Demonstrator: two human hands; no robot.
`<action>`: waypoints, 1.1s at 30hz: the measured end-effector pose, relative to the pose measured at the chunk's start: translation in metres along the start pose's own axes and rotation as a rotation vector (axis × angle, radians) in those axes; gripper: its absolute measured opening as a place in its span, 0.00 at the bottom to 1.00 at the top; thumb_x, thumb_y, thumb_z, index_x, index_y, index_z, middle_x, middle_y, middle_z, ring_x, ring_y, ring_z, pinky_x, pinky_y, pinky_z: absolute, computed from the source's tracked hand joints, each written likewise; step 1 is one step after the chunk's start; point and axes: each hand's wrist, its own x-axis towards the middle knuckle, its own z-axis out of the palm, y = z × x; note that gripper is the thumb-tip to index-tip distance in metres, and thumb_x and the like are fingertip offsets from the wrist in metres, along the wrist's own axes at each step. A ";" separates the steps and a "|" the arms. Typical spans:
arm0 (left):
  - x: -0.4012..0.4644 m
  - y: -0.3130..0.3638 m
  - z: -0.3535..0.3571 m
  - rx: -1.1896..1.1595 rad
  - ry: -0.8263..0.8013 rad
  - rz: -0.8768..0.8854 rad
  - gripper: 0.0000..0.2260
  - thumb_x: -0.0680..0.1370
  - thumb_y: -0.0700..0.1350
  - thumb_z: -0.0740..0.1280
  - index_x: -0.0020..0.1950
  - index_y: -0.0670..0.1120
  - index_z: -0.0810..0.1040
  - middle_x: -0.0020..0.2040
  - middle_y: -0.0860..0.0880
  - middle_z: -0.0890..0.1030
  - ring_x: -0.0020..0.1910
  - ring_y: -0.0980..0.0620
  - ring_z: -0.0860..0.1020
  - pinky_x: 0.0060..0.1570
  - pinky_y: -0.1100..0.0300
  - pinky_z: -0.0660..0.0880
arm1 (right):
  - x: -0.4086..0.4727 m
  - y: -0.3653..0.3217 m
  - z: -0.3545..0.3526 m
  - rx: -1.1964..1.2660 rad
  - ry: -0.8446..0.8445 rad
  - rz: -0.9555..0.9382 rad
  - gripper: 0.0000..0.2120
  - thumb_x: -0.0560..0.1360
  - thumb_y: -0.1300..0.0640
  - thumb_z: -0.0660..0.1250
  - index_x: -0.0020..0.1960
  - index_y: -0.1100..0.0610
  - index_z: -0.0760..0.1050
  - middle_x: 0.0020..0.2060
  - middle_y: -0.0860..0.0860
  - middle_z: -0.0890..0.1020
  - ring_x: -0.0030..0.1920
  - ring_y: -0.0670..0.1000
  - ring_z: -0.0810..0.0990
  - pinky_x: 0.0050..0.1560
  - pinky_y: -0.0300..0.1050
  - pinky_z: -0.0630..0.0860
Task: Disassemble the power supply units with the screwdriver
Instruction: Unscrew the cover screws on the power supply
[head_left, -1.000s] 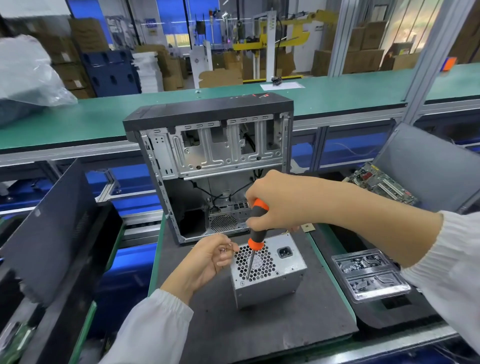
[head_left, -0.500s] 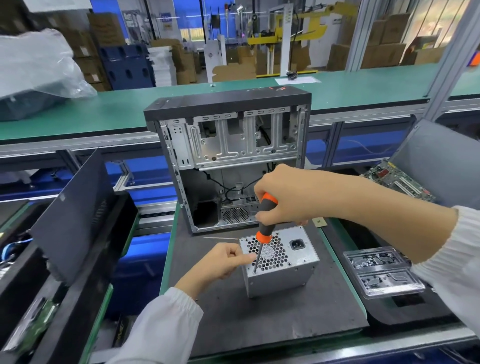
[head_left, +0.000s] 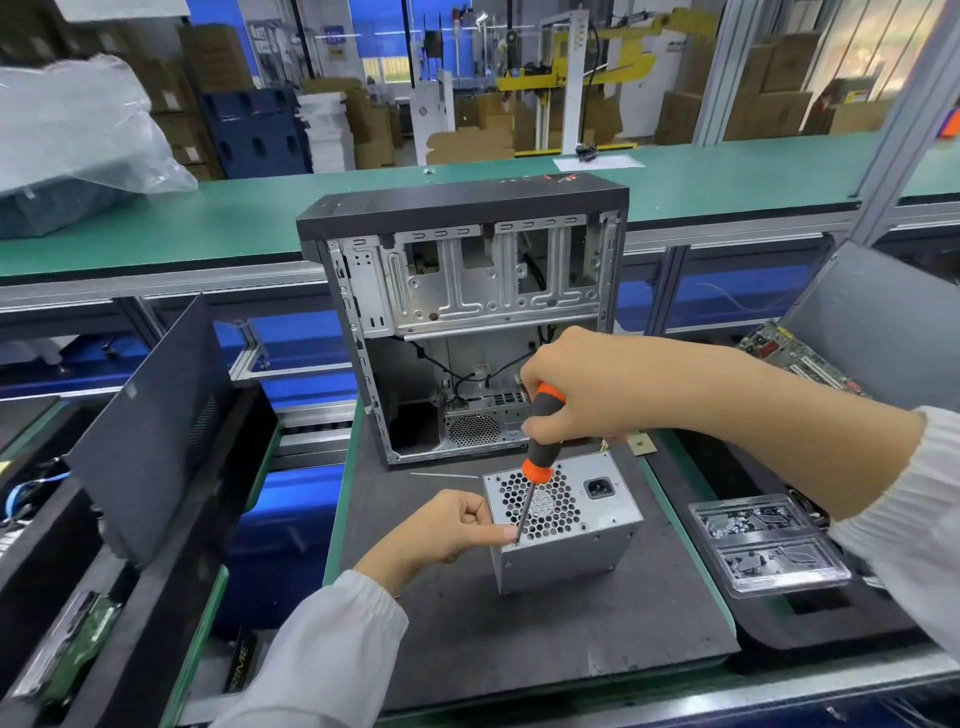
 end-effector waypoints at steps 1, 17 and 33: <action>0.000 0.000 0.000 0.002 0.001 -0.003 0.21 0.70 0.52 0.77 0.32 0.49 0.65 0.24 0.54 0.61 0.25 0.55 0.57 0.26 0.64 0.54 | 0.000 -0.001 0.000 -0.008 0.006 -0.004 0.13 0.75 0.46 0.65 0.41 0.56 0.72 0.31 0.51 0.79 0.25 0.50 0.80 0.21 0.34 0.64; -0.003 0.003 -0.002 -0.004 -0.050 -0.029 0.20 0.72 0.52 0.75 0.33 0.49 0.65 0.24 0.55 0.63 0.25 0.55 0.57 0.25 0.65 0.54 | -0.001 -0.016 -0.008 -0.146 -0.098 -0.213 0.09 0.77 0.45 0.64 0.52 0.49 0.70 0.38 0.44 0.72 0.37 0.45 0.70 0.37 0.43 0.68; -0.011 0.017 -0.013 0.042 -0.136 0.305 0.12 0.73 0.49 0.75 0.56 0.50 0.83 0.28 0.53 0.56 0.28 0.54 0.56 0.31 0.70 0.60 | 0.013 -0.027 0.003 0.007 0.005 -0.162 0.24 0.77 0.34 0.54 0.50 0.55 0.72 0.35 0.49 0.75 0.37 0.52 0.79 0.38 0.49 0.76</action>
